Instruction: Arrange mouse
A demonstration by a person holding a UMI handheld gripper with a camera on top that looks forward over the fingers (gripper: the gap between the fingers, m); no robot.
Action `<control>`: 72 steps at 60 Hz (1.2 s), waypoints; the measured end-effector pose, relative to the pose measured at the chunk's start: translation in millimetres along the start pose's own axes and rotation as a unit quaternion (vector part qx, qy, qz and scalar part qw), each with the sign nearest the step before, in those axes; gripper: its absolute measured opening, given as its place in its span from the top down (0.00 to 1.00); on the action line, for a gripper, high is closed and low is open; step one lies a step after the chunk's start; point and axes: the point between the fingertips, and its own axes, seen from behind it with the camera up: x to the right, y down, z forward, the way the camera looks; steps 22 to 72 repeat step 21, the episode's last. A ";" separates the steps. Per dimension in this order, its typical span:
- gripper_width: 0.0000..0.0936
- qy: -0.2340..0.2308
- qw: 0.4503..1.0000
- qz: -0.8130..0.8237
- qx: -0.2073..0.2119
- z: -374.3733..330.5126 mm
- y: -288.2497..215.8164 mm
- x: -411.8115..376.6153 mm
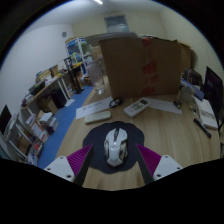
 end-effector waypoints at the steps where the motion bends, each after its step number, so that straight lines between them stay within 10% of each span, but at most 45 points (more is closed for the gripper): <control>1: 0.11 -0.006 1.000 0.000 0.001 -6.0 0.4 -0.9; 21: 0.11 -0.088 0.995 0.036 -0.018 -170.9 36.2 14.9; 72: 0.11 -0.088 0.995 0.036 -0.018 -170.9 36.2 14.9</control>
